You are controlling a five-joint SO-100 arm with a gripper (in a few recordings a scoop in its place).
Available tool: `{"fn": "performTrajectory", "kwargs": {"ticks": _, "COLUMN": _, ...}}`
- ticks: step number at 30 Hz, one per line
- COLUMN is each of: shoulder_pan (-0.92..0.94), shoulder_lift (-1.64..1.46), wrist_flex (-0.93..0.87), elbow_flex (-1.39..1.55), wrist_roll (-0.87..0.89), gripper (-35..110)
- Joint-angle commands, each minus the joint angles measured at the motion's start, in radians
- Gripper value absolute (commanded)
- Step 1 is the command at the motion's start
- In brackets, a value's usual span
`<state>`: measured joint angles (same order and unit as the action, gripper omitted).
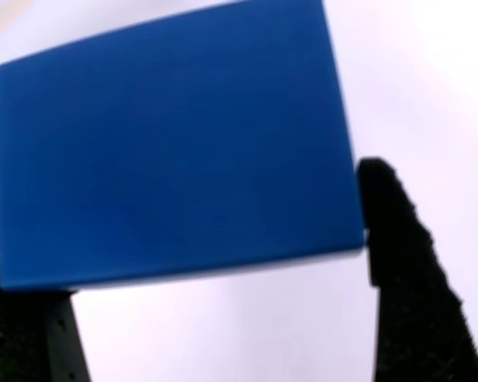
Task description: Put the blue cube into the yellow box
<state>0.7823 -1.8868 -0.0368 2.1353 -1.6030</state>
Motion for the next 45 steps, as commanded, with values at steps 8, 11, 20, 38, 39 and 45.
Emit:
{"fn": "performTrajectory", "kwargs": {"ticks": 8, "shoulder_pan": 0.356, "shoulder_lift": -0.551, "wrist_flex": -0.224, "elbow_flex": 0.218, "wrist_roll": 0.005, "gripper": 20}}
{"fn": "performTrajectory", "kwargs": {"ticks": 11, "shoulder_pan": 0.454, "shoulder_lift": -0.62, "wrist_flex": -0.282, "elbow_flex": 0.261, "wrist_roll": 0.0, "gripper": 20}}
{"fn": "performTrajectory", "kwargs": {"ticks": 20, "shoulder_pan": 0.672, "shoulder_lift": -0.758, "wrist_flex": -0.483, "elbow_flex": 0.316, "wrist_roll": 0.018, "gripper": 20}}
{"fn": "performTrajectory", "kwargs": {"ticks": 38, "shoulder_pan": 0.857, "shoulder_lift": -1.0, "wrist_flex": -0.744, "elbow_flex": 0.503, "wrist_roll": 0.061, "gripper": 20}}
{"fn": "performTrajectory", "kwargs": {"ticks": 39, "shoulder_pan": 0.862, "shoulder_lift": -1.012, "wrist_flex": -0.746, "elbow_flex": 0.517, "wrist_roll": 0.071, "gripper": 20}}
{"fn": "performTrajectory", "kwargs": {"ticks": 45, "shoulder_pan": 0.899, "shoulder_lift": -1.085, "wrist_flex": -0.693, "elbow_flex": 0.644, "wrist_roll": 0.084, "gripper": 20}}
